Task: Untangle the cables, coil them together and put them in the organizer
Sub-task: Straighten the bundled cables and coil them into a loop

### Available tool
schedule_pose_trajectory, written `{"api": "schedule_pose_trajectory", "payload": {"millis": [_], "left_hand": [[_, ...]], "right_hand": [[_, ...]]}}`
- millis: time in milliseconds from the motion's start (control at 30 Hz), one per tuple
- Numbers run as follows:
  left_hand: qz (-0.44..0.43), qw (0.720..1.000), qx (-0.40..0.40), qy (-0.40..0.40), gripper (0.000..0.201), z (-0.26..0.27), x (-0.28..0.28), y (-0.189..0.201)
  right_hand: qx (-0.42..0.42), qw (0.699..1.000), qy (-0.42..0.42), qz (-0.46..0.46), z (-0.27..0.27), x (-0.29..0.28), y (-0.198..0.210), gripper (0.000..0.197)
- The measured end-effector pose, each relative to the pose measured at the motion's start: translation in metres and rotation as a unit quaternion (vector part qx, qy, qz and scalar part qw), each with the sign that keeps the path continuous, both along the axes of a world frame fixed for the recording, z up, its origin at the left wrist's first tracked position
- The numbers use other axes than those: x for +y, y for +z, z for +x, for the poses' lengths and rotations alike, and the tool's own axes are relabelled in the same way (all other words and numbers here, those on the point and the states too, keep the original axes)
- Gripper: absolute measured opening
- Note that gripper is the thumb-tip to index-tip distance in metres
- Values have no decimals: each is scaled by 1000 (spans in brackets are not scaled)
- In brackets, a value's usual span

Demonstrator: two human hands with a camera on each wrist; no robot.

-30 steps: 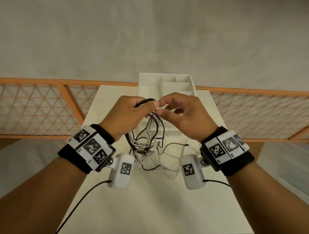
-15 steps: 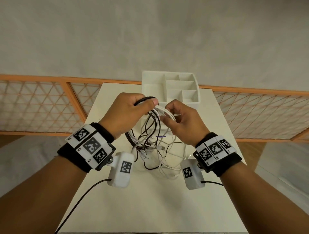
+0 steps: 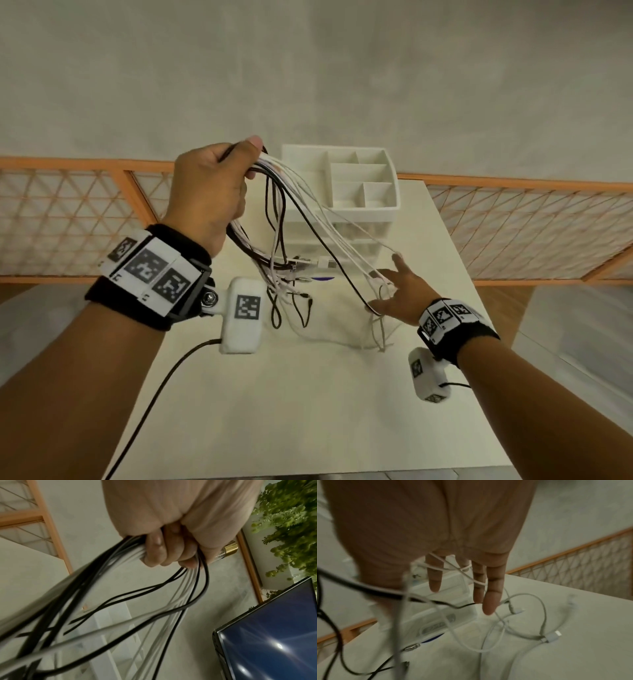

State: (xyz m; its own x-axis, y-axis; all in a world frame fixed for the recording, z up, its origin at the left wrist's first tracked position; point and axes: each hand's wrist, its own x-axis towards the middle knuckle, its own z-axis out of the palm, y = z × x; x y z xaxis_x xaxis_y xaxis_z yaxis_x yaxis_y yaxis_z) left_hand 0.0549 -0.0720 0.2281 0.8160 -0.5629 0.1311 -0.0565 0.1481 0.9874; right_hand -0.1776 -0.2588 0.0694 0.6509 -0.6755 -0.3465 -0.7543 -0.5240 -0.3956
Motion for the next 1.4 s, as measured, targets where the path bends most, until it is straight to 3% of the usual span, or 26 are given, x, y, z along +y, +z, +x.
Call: {"api": "schedule_pose_trajectory", "payload": {"millis": [67, 167, 200, 367, 433, 500, 567, 667, 733, 900, 1067, 1133, 1200, 1267, 1400], "left_hand": [[-16, 1000, -12, 1, 35, 0, -1, 3], [1, 999, -42, -3, 36, -1, -3, -1], [15, 999, -49, -9, 36, -1, -4, -4], [153, 982, -110, -5, 42, 1, 1, -27], [152, 983, -99, 24, 40, 6, 3, -33], [110, 990, -62, 59, 35, 13, 5, -28], [52, 996, 1, 74, 35, 21, 7, -15], [-30, 994, 82, 70, 35, 25, 7, 3], [-31, 996, 70, 42, 37, 20, 5, 7], [71, 997, -22, -8, 41, -4, -9, -17], [77, 995, -66, 1, 35, -13, -11, -22], [57, 997, -50, 21, 41, -4, -9, -16], [21, 998, -23, 57, 43, 5, -5, -6], [-23, 996, 3, 88, 42, 13, -1, 6], [-48, 996, 9, 74, 38, 16, 0, 14]], "right_hand": [[9, 998, -40, 37, -3, 1, -3, 75], [-31, 993, -109, 41, -1, 5, 3, 36], [-50, 990, -132, 26, 1, 4, 7, 34], [-300, 926, -228, -34, 0, -11, 36, 27], [-325, 917, -219, -79, -4, -15, 38, 28], [-247, 941, -182, -142, -13, -18, 24, 27], [-111, 969, -149, -160, -25, -18, -5, 19], [70, 985, -130, -93, -47, -4, -52, 28], [100, 984, -137, -47, -55, 2, -70, 28], [-21, 978, -190, -83, -37, -13, -49, 19], [-268, 914, -257, -167, -31, -25, 13, 32], [-290, 908, -227, -198, -36, -28, 19, 45], [-228, 933, -219, -174, -41, -34, 8, 64], [-95, 962, -220, -132, -52, -34, -16, 78], [86, 980, -179, 10, -70, -19, -71, 92]]}}
